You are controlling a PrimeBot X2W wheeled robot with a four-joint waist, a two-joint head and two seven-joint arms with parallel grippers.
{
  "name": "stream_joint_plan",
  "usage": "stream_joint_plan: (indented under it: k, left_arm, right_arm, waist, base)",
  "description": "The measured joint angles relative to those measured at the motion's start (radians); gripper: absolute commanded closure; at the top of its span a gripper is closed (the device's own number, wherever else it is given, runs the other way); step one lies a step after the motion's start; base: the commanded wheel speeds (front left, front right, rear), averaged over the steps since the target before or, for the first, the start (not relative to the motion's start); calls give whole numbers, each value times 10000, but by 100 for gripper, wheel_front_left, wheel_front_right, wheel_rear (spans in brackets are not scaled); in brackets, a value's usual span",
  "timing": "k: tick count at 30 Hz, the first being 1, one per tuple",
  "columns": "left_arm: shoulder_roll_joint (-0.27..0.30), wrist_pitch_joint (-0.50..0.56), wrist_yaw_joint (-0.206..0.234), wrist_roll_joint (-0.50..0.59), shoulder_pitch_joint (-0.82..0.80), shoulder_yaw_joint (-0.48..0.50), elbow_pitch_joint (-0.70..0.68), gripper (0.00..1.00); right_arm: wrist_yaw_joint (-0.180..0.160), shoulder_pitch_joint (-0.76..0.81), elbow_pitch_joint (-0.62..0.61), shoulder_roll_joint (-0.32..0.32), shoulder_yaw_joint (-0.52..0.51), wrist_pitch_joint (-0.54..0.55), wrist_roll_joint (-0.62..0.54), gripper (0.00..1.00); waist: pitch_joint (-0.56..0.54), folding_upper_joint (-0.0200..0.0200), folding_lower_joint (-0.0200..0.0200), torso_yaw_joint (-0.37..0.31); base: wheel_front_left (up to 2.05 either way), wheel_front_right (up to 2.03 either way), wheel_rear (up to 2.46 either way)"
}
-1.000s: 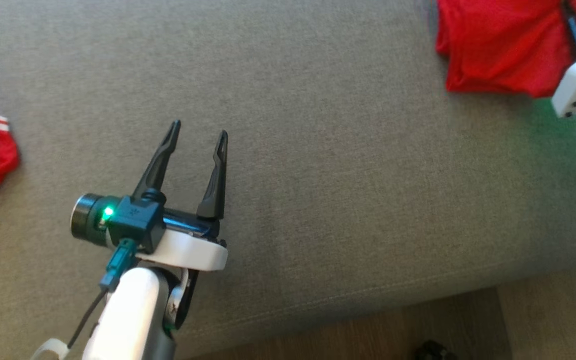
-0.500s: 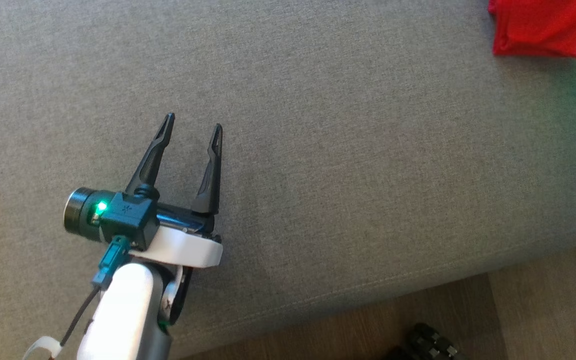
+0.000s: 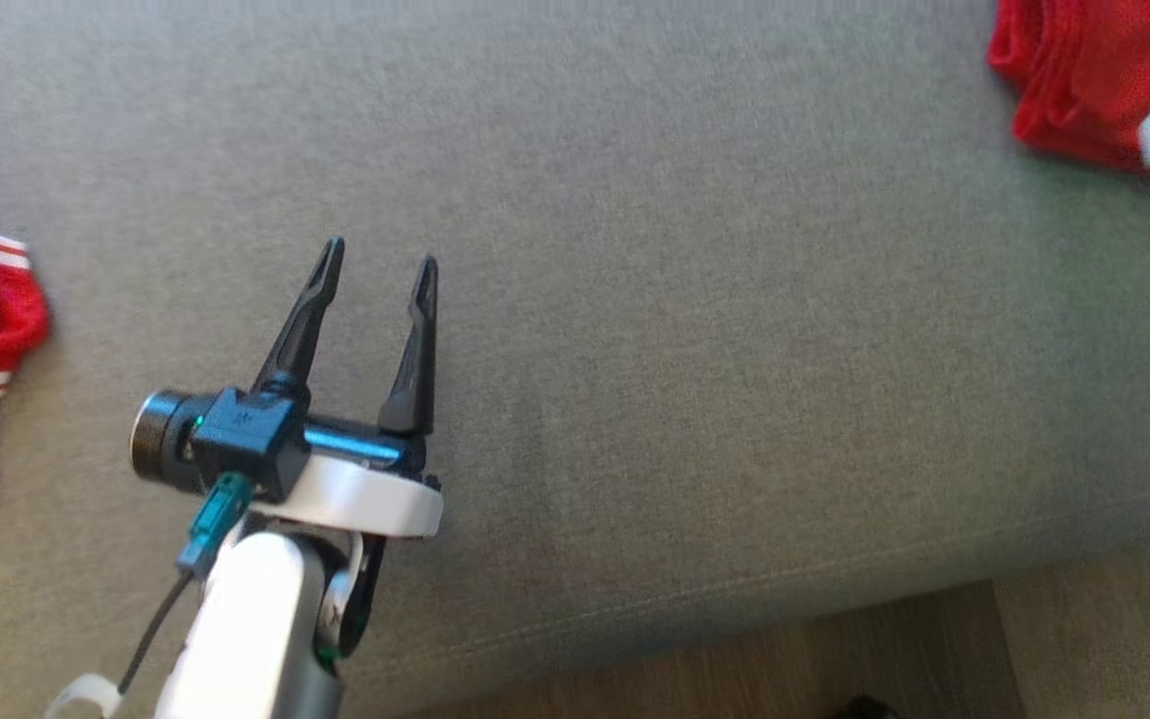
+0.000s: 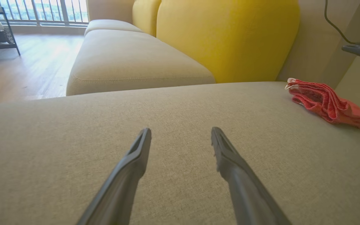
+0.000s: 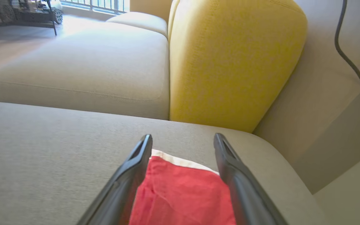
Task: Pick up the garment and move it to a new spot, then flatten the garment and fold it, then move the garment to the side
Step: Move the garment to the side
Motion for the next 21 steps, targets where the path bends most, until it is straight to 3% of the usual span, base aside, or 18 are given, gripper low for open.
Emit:
stream_joint_plan:
  k: [14, 21]
  left_arm:
    - [-10, 0, 512, -485, 1333, 303, -117, 0]
    - [-6, 0, 604, -514, 2242, 610, -107, 0]
  right_arm:
    - [0, 2228, -1407, 1193, 1482, -769, 102, 0]
    - [0, 4019, -1983, 1950, 1465, -1145, 69, 0]
  waist:
    - [-2157, 0, -1, 1019]
    - [-3262, 1, -1, 1564]
  base:
    - [0, 0, 0]
    - [0, 0, 0]
